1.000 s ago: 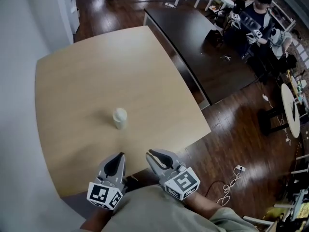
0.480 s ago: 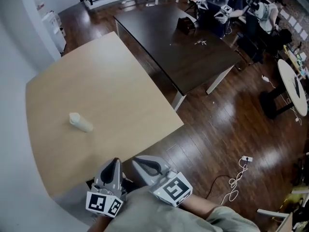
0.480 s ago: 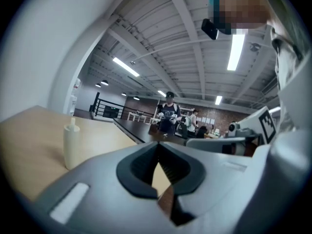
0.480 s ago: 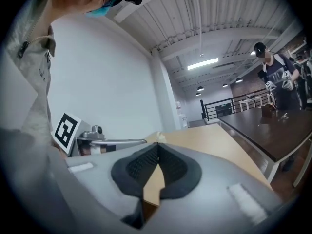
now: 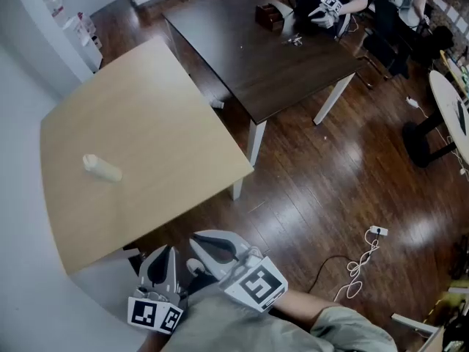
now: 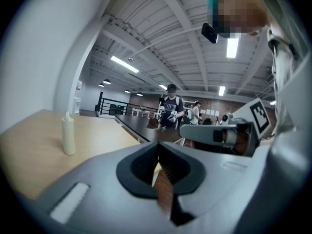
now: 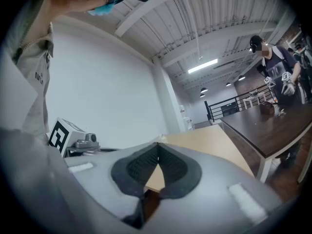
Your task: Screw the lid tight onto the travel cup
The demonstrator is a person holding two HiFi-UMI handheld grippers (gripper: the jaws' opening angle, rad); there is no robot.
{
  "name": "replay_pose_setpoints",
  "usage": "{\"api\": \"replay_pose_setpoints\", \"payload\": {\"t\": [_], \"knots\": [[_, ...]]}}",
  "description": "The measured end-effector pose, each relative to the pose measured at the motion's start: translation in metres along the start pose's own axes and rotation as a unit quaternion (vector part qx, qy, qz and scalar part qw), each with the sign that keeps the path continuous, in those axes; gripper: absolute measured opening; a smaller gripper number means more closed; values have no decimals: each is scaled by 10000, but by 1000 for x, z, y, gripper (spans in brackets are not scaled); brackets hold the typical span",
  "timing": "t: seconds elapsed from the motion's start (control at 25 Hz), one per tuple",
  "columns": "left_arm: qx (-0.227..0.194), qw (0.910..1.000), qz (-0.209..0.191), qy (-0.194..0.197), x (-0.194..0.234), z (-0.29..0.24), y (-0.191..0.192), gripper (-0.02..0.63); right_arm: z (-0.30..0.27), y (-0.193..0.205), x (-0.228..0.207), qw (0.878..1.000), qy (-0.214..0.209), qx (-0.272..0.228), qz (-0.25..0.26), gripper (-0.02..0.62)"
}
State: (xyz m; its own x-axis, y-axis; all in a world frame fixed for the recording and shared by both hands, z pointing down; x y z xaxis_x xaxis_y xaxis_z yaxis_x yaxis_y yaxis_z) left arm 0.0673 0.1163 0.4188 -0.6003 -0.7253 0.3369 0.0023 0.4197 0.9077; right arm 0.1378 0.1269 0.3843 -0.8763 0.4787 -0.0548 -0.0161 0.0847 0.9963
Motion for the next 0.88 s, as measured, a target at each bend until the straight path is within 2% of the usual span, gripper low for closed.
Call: {"api": "replay_pose_setpoints", "payload": {"t": [0.28,0.48,0.6,0.72,0.88], "knots": [[-384,9990,206,71,-24,29,-5,2,20,-4,20,9998,189,-33,-111,2],[-489,9986,209,-27,-18,81,10,2,25,8,61,9990,157,414,14,2],[-394,9992,5,-112,-2,113,32,2,30,22,88,9975,139,687,-90,2],[-455,9989,10,-149,5,123,42,2,35,28,103,9970,69,761,-156,2],[-656,9971,-74,-369,4,134,34,2,36,31,117,9972,-200,687,-219,2]]}}
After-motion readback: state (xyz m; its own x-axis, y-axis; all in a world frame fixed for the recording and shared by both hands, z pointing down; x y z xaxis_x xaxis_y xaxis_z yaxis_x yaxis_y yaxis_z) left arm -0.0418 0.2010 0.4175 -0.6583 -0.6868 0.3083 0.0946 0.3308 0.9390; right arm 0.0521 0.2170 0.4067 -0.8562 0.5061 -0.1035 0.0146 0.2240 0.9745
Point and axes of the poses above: the fingertips, and each gripper's own axes: z backward along the fingers, x to its left, y out of its underside, the point moved 1 cm from there along z, backward along the fingers, and after that the axes turned 9 degrees about z, right-handed, at the moved point
